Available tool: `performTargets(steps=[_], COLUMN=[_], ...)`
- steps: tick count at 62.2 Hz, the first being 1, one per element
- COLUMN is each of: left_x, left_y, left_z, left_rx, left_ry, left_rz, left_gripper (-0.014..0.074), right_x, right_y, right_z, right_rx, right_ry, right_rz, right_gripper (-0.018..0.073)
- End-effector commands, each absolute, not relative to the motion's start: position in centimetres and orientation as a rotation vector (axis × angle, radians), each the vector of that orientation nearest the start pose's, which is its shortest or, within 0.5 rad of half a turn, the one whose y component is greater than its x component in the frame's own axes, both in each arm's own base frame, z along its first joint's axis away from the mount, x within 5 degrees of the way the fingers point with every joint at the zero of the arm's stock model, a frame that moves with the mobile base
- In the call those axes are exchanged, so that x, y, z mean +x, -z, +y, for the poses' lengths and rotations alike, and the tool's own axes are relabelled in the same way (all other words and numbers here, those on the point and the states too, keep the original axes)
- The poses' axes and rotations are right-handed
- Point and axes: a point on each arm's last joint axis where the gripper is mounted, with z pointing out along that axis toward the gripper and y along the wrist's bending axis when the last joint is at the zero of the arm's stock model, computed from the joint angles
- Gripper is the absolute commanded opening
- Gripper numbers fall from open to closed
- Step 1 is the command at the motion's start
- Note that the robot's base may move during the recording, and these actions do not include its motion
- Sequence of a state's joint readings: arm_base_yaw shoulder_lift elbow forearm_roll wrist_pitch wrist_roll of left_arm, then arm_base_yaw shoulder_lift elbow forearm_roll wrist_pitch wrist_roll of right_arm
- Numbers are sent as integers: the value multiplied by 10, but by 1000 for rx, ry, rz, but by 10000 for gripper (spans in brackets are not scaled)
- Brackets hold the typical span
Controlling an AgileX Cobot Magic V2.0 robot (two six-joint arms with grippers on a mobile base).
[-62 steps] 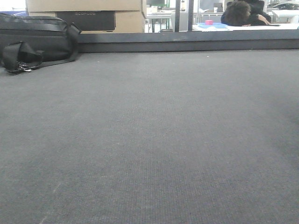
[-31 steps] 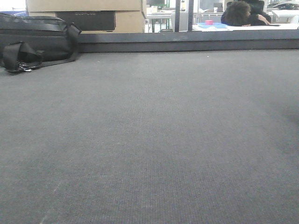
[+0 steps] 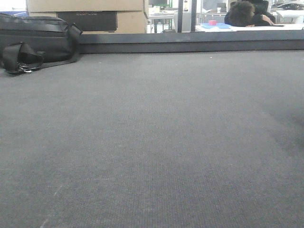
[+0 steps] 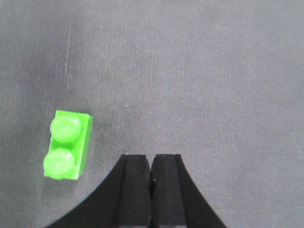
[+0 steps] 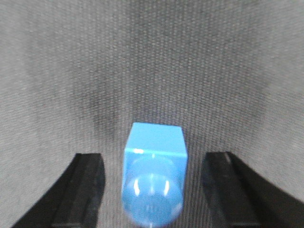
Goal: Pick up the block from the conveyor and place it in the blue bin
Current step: 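Close left gripper on green brick and right gripper on blue brick, then lift the green and blue bricks off the belt with both grippers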
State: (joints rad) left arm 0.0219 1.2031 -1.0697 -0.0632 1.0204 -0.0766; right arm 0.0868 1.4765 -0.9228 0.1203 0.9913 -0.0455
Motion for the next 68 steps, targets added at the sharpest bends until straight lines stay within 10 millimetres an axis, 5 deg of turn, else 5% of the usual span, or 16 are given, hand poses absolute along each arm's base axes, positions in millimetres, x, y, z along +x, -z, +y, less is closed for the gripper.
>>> performTargets(steps=[1, 14, 24, 38, 56, 68], left_x=[229, 235, 243, 257, 271, 280], left_y=[-330, -318, -312, -293, -276, -244], left_z=[0, 15, 26, 36, 42, 44], left_rx=[-188, -239, -106, 62, 88, 98], left_ry=[117, 78, 40, -53, -121, -114], left_rz=[2649, 2754, 2840, 2918, 2908, 2950], left_gripper=[-111, -111, -111, -92, 395, 430], right_x=[255, 257, 257, 256, 254, 254], right_y=[-219, -217, -218, -218, -217, -217], right_z=[31, 30, 30, 31, 31, 31], right_rx=[-115, -119, -122, -114, -113, -106], right_ry=[-141, -125, -122, -136, -142, -153], right_rz=[2999, 2967, 2971, 2981, 3001, 3004], right_gripper=[296, 177, -173, -162, -162, -162])
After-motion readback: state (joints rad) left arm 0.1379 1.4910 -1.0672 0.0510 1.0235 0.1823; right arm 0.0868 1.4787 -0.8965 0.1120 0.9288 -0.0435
